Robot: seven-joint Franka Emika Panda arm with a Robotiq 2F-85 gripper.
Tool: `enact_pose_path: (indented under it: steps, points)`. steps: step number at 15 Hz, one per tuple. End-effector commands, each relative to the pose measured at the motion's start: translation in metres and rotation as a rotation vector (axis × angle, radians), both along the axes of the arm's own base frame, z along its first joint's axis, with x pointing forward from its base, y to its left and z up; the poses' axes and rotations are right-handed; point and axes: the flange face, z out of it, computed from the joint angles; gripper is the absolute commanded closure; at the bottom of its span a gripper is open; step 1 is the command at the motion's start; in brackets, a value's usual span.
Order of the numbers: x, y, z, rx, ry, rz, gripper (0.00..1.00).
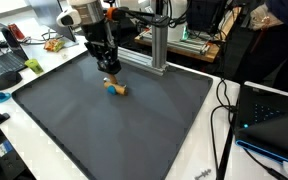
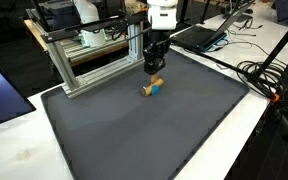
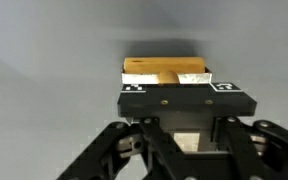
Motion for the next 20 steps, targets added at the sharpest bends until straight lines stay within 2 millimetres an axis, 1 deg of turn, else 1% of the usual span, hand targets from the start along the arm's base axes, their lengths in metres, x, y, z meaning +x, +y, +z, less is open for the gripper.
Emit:
enact_pose_path:
  steps: [1,12,20]
  points:
    - [0.0081,0.0036,-0.0084,-0.007,-0.068,-0.004,0.78]
    - [0.0139,0.0074,-0.0079,-0.005,-0.116,0.006,0.78]
    - [0.0155,0.0073,-0.0122,0.003,-0.124,0.005,0.78]
